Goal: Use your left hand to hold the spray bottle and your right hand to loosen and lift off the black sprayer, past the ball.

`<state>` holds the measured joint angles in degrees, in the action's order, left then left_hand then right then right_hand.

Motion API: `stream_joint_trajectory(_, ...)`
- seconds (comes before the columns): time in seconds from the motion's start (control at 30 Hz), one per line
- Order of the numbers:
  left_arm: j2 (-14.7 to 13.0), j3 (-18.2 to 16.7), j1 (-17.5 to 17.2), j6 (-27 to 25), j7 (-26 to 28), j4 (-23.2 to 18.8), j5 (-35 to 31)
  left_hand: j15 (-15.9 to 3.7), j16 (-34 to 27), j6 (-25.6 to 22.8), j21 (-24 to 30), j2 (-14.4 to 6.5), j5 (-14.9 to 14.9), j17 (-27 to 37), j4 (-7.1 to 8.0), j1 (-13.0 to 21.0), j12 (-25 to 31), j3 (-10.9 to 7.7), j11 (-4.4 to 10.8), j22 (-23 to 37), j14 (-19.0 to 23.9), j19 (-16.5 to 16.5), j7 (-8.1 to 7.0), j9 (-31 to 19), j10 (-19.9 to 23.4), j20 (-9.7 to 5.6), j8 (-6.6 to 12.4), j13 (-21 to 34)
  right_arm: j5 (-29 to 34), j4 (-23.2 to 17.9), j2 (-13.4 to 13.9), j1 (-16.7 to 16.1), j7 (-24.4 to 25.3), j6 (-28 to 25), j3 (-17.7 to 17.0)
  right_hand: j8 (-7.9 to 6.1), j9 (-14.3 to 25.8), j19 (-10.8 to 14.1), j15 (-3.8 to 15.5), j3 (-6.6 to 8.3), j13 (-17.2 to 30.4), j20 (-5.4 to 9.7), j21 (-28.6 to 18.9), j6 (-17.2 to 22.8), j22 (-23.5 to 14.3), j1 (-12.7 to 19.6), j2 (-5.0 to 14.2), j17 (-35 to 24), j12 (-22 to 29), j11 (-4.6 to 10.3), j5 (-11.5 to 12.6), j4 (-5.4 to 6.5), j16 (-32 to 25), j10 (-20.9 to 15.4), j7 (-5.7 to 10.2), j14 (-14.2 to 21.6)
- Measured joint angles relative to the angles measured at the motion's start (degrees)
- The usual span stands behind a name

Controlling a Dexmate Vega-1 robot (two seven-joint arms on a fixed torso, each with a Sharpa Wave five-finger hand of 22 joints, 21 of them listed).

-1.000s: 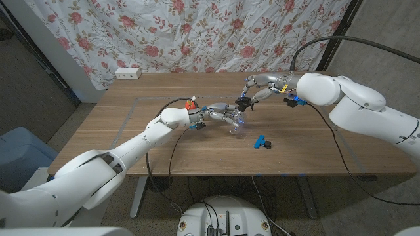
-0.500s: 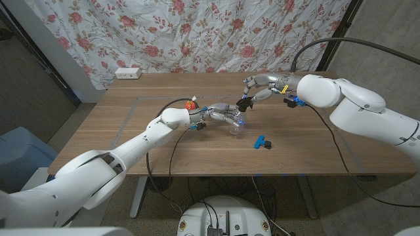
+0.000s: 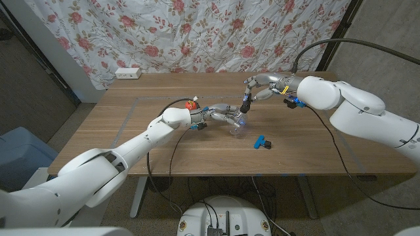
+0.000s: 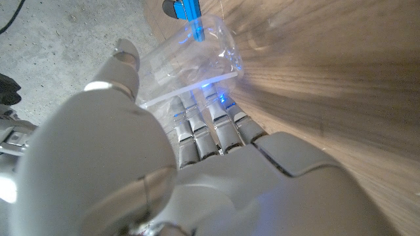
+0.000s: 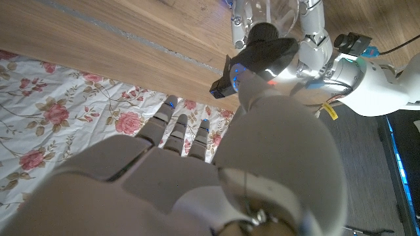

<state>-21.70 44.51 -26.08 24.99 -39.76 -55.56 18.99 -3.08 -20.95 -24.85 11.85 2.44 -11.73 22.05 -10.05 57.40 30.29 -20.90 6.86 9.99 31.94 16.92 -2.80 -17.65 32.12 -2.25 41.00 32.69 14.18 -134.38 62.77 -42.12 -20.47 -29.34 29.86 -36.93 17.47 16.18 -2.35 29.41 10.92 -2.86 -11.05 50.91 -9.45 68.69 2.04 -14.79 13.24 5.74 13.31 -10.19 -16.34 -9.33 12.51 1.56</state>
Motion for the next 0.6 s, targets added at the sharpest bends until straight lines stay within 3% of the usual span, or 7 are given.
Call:
stream_joint_trajectory(0.2,0.1,0.0,0.1,-0.1,0.0,0.2,0.0,0.00,0.1,-0.1,0.0,0.0,0.0,0.0,0.00,0.0,-0.1,0.00,-0.23,0.0,0.0,0.0,0.05,0.3,0.2,0.00,0.00,0.0,0.4,0.3,-0.2,0.0,0.7,0.0,0.2,-1.36,0.5,-0.1,0.42,0.00,0.0,0.08,0.0,2.6,0.0,2.1,1.17,-0.3,0.0,0.39,0.4,0.00,-0.2,-1.0,0.09,0.4)
stream_joint_trajectory(0.6,0.1,0.0,0.1,-0.2,0.1,0.2,-0.1,0.00,0.1,-0.2,0.0,0.0,0.1,-0.1,0.00,0.0,-0.4,0.00,-0.32,0.0,0.0,0.0,0.24,0.3,0.3,0.00,0.00,-0.2,0.5,0.8,-0.7,-0.4,1.4,0.2,0.1,-1.83,0.3,-0.8,1.23,0.01,0.0,0.83,0.3,3.8,0.0,4.6,0.86,-0.5,-0.3,0.68,0.9,-0.50,-0.5,-1.3,0.09,-0.4)
